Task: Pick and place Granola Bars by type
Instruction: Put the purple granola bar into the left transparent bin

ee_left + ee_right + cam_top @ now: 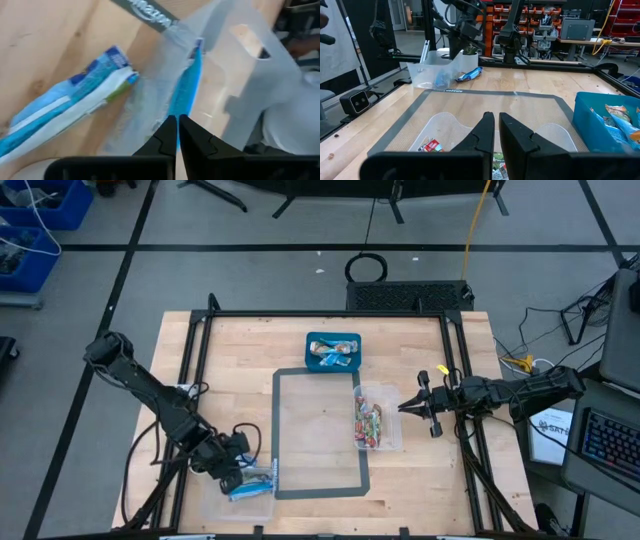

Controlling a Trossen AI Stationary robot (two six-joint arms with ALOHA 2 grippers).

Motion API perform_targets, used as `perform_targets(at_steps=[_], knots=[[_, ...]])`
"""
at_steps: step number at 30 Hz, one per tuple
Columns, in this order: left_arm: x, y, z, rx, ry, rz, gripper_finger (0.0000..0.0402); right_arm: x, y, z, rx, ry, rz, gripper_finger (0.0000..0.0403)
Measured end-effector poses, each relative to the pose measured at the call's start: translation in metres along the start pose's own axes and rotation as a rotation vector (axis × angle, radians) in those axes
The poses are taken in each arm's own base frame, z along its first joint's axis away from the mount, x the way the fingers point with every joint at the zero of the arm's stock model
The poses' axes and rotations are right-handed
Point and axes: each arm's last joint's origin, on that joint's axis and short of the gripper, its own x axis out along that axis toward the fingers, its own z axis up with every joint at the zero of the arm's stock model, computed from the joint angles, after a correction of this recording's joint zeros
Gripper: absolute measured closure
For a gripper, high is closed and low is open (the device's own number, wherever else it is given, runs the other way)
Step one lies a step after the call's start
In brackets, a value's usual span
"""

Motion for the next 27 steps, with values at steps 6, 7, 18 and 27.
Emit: perform_targets(at_steps=[6,7,18,27], knots=[[0.000,-0.009,0.002,0.060,-0.015,-0.090,0.0395,0.000,0.000,0.000,0.000,0.000,0.000,0.0383],[-0.001,-0.011,0.003,0.085,-0.024,-0.110,0.0397,0.000,0.000,0.000,0.000,0.000,0.000,0.0383],[-0.032,-0.015,0.013,0.173,-0.130,0.172,0.0399,0.000,0.000,0.000,0.000,0.000,0.000,0.0383],[-0.016,0.017,0.013,0.045,-0.047,0.282,0.0400,0.000,0.000,0.000,0.000,0.000,0.000,0.0383]])
